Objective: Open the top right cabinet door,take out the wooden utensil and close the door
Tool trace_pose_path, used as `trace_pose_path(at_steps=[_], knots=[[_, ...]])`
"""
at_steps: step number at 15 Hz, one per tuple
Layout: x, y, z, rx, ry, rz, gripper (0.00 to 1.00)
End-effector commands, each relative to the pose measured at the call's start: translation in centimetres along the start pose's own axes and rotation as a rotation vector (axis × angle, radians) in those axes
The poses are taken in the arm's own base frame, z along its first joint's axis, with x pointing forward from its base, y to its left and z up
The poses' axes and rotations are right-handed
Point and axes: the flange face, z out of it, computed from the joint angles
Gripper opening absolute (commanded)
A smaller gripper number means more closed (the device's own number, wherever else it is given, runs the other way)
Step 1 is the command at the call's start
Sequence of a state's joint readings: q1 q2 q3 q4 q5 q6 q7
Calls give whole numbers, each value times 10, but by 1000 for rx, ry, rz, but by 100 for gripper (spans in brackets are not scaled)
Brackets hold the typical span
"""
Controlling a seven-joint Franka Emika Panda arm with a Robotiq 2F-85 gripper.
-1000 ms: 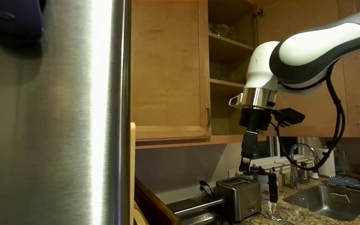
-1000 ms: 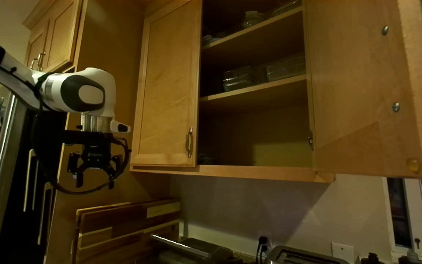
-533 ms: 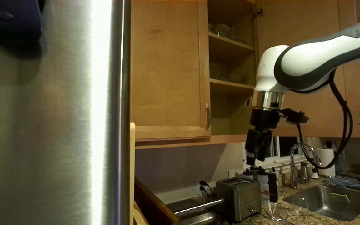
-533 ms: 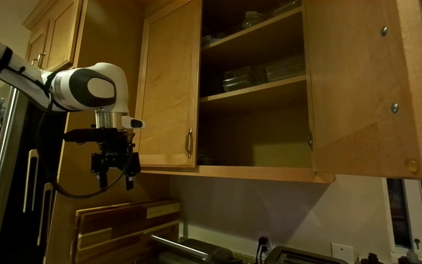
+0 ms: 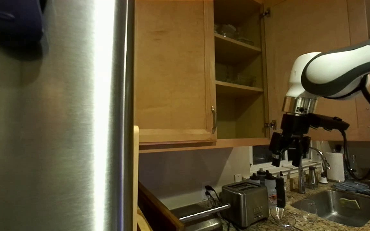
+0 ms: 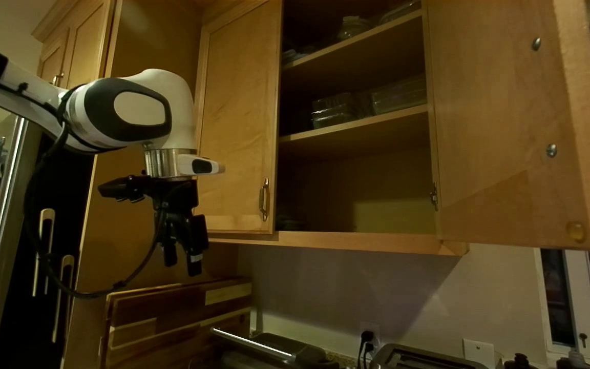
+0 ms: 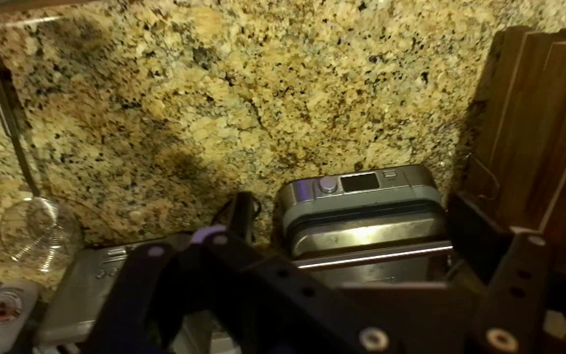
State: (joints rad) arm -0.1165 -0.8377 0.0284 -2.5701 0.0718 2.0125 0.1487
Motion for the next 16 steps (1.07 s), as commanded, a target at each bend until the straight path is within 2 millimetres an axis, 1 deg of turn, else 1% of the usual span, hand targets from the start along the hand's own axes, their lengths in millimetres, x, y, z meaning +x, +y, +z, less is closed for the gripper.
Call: trace_pose_path(at_steps=[1, 2, 8, 9, 11, 13, 16], knots=[[-3, 8, -1, -6, 7, 50, 100], [-4, 11, -2, -8, 11, 60, 100], [-3, 9, 1, -8, 3, 54, 100], [-1, 15, -1, -19, 18, 83, 100], [3, 39, -9, -23, 36, 125, 100], [7, 68, -17, -40, 45, 152, 100], [10, 113, -31, -75, 67, 251, 100]])
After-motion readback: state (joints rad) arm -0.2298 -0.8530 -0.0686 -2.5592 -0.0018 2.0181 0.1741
